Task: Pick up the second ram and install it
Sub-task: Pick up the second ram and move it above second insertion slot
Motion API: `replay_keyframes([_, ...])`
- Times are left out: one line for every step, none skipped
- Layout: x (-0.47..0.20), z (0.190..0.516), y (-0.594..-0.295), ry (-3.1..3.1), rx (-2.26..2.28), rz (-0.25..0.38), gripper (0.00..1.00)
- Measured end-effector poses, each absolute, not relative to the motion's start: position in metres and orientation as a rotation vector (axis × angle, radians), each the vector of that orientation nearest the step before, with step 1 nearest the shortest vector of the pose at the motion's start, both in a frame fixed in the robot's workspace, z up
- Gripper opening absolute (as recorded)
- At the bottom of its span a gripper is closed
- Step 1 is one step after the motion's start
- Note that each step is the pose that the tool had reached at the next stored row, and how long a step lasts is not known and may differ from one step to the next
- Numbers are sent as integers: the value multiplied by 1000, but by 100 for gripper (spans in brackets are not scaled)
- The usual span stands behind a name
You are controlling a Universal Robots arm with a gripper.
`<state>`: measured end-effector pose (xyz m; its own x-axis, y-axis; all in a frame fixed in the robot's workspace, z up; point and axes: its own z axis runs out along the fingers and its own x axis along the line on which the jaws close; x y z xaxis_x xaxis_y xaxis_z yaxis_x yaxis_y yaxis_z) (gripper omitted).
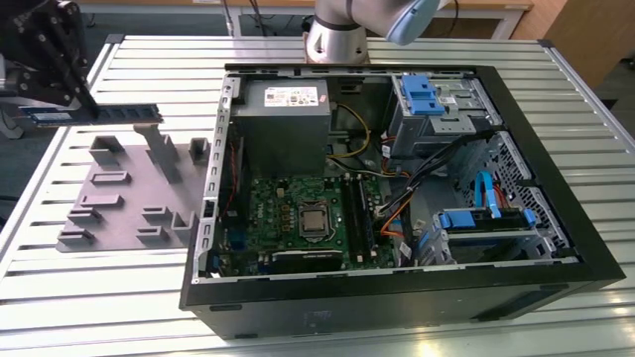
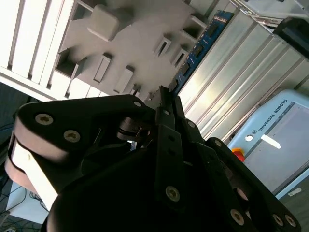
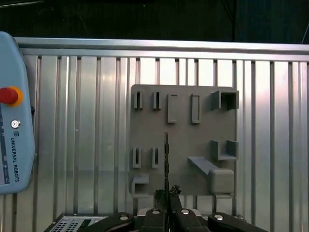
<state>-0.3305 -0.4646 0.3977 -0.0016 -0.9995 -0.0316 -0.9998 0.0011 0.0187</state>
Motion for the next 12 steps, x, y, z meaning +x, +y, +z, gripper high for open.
replay_keyframes([-326, 398, -465, 2216, -2213, 56, 14])
replay_keyframes([-321, 398, -465, 2216, -2213, 56, 14])
replay_keyframes([-317, 398, -465, 2216, -2213, 56, 14])
replay_keyframes([-312, 398, -465, 2216, -2213, 56, 14])
replay_keyframes([-308, 398, -465, 2216, -2213, 56, 14])
replay_keyframes([-303, 398, -465, 2216, -2213, 56, 14])
replay_keyframes([-298, 398, -465, 2216, -2213, 56, 14])
replay_keyframes([-294, 398, -465, 2216, -2213, 56, 14])
replay_keyframes([-289, 398, -465, 2216, -2213, 56, 14])
replay_keyframes([-285, 398, -465, 2216, -2213, 56, 14])
replay_keyframes([-280, 398, -465, 2216, -2213, 56, 14])
replay_keyframes([-276, 398, -465, 2216, -2213, 56, 14])
